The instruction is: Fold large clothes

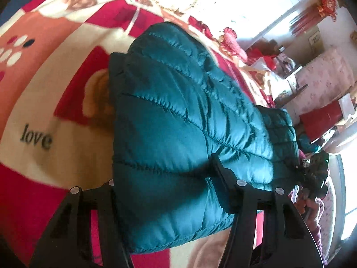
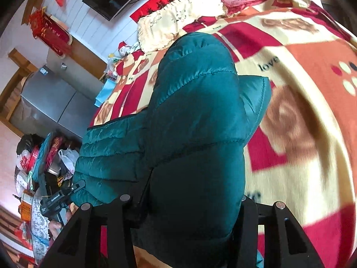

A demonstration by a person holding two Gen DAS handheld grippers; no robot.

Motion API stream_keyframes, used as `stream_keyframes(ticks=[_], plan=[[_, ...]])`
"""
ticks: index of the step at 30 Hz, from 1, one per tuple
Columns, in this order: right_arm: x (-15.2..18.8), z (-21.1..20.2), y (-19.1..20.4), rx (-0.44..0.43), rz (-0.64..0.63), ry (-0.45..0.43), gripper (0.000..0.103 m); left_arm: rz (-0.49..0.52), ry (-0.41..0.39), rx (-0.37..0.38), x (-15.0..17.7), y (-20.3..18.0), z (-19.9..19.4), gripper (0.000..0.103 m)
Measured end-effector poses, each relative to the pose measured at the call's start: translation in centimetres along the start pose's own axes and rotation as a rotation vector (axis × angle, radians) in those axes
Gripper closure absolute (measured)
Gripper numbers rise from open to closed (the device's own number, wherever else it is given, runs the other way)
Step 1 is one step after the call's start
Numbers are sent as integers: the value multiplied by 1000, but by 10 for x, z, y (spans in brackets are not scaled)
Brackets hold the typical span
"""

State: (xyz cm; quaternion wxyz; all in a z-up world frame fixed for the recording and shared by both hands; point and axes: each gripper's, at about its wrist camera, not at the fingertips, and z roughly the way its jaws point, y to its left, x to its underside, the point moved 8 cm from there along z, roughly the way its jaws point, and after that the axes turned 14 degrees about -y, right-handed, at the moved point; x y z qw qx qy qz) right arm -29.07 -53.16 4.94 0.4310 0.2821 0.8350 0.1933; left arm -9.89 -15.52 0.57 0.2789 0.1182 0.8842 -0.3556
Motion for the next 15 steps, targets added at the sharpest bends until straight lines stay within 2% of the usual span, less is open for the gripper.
stream_keyframes(ticks=[3,5,7,10,15], plan=[[9,1,-15,52,18,0,51,-42,8,-19,6,9,3,35],[15,7,-30,121,14,5,33,-66,-7,-40,8,13,0,30],[18,13,-43,166,25,6,26,-67,-31,-67,9,14,-7,26],[15,4,-41,208,-18,-29,26,-33,-64,-124,11,12,-21,24],[6,-28,-29,317,-112,-114,26,103,-183,-229,12,-3,-57,24]])
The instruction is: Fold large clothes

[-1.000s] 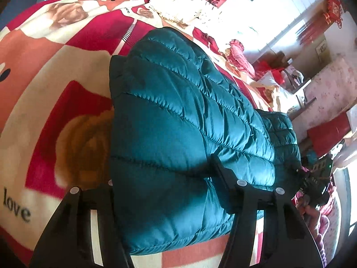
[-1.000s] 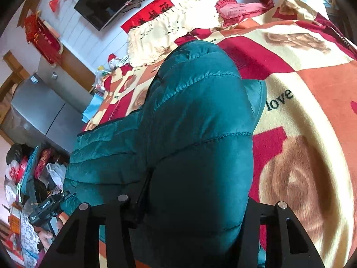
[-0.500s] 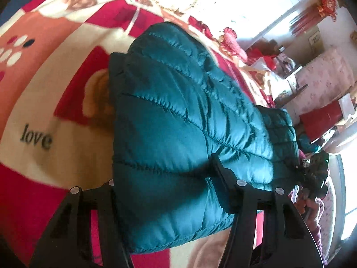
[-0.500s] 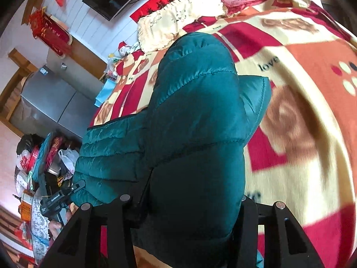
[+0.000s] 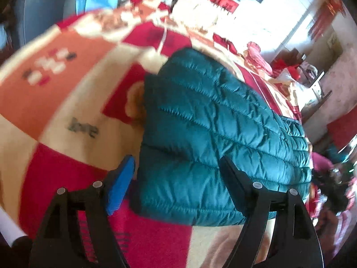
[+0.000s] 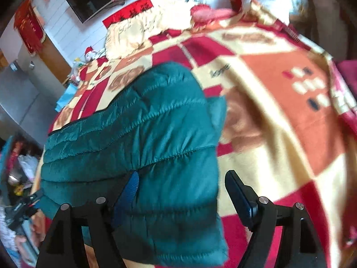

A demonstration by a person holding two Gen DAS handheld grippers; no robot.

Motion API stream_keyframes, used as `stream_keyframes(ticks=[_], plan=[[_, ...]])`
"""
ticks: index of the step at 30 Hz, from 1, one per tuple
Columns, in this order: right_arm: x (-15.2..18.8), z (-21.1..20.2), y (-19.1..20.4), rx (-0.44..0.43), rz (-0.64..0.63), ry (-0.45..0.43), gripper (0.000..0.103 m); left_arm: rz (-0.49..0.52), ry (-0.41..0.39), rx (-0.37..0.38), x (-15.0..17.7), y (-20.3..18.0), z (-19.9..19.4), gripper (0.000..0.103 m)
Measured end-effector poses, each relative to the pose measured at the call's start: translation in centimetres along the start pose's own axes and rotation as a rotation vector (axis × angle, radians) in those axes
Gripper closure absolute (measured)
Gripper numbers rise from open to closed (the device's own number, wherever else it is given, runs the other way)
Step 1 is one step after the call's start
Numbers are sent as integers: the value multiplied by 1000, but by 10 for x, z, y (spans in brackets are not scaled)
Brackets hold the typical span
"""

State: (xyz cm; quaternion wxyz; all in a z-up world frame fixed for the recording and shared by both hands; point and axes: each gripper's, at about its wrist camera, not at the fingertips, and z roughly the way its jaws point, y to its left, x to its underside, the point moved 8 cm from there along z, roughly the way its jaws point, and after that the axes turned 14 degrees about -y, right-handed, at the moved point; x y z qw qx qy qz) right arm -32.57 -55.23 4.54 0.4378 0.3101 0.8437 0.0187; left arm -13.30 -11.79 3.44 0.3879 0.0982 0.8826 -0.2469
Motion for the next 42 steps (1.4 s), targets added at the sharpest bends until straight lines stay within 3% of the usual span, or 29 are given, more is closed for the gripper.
stream_keyframes(ticks=[6,11,22,26,42], plan=[[-6,-46,25,-14,-51,-88,24,107,-106,-46,6,-22,-33,24],[7,-66,64,-37,-121,-122,17,199,-115,-81,20,-43,-36,24],[47,-67,117,-61,-173,-146,13,293,-137,-118,39,-77,-40,24],[53,-61,127,-60,-160,-140,13,285,-144,-100,42,-82,-39,24],[65,-48,150,-81,-186,-120,13,331,-220,-179,32,-82,-42,24]])
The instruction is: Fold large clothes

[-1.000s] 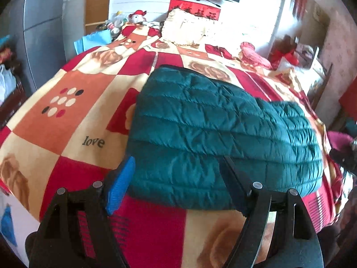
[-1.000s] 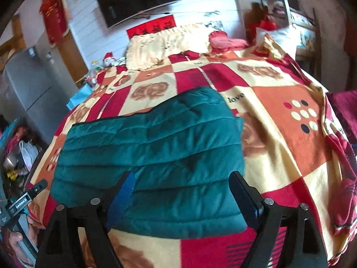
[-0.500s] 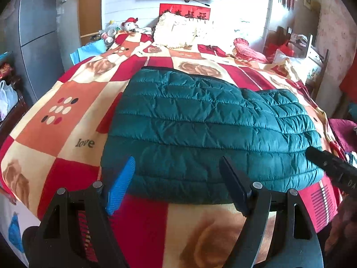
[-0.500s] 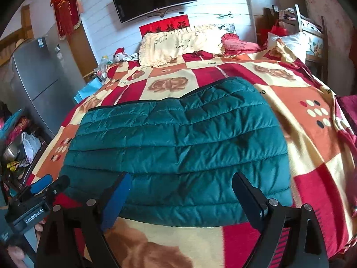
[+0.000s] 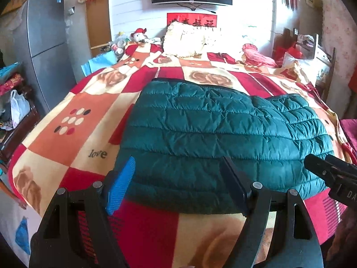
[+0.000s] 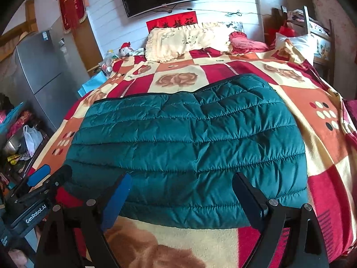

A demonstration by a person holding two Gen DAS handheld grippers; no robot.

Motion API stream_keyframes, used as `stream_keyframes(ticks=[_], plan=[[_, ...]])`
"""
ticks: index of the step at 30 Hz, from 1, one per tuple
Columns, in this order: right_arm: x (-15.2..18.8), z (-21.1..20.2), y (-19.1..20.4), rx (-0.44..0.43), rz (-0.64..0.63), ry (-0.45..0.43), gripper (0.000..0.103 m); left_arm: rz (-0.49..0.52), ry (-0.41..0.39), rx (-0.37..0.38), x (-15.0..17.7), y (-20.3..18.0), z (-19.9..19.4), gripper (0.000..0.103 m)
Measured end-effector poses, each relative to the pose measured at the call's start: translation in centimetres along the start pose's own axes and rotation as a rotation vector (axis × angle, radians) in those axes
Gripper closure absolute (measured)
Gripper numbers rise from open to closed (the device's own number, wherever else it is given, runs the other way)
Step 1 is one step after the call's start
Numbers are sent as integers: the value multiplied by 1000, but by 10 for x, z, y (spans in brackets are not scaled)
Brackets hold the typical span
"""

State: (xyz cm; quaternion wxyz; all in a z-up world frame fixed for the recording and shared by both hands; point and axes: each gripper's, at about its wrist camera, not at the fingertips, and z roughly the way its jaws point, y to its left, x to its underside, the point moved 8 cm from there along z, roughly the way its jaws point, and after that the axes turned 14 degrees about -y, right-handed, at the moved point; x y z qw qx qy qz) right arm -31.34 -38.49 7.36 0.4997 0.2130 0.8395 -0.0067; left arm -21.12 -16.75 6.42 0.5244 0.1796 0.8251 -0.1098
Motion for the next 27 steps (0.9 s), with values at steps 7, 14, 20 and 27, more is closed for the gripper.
stream_keyframes(ticks=[7,14,20,27], plan=[[-1,2,0,-5,10,5,13,32,-13,-37,-2,0,0,24],[2,1,3,-12,-4,8,13,56,-15,-50,-2,-5,-2,24],[5,0,3,-12,-1,10,13,43,1,-15,-1,-10,-2,24],[7,0,4,-16,-2,16,13,56,-30,1,-4,-16,-8,24]])
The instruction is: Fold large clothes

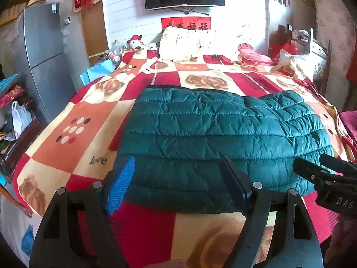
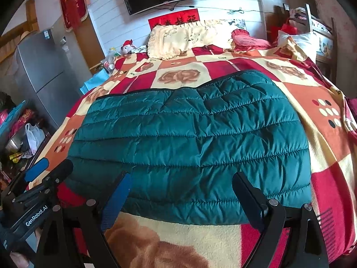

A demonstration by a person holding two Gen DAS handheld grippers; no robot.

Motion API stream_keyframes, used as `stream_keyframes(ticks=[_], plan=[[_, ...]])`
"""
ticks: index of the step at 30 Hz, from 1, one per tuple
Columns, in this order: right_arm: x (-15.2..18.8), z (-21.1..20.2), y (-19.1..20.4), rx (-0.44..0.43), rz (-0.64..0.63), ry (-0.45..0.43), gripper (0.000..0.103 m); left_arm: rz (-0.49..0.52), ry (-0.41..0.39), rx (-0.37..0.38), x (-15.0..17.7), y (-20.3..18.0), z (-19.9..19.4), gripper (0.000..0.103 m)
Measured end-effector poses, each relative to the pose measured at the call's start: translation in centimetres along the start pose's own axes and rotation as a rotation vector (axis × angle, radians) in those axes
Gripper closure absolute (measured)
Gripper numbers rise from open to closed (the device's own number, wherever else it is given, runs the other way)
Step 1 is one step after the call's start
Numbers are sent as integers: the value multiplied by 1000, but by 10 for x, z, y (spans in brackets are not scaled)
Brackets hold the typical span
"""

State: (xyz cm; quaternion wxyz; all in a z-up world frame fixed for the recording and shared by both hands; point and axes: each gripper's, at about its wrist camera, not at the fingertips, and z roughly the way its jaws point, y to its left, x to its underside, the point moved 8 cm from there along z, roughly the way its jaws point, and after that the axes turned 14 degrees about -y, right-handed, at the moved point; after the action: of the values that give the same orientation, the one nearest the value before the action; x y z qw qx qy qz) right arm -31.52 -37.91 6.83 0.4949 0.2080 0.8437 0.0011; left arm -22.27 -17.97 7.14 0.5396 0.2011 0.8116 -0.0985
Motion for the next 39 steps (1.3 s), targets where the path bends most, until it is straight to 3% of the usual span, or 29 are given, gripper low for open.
stream_keyframes(ticks=[39], plan=[[1,5,-3,-6,16,15,13,-15,-4,1,-1,-2,1,24]])
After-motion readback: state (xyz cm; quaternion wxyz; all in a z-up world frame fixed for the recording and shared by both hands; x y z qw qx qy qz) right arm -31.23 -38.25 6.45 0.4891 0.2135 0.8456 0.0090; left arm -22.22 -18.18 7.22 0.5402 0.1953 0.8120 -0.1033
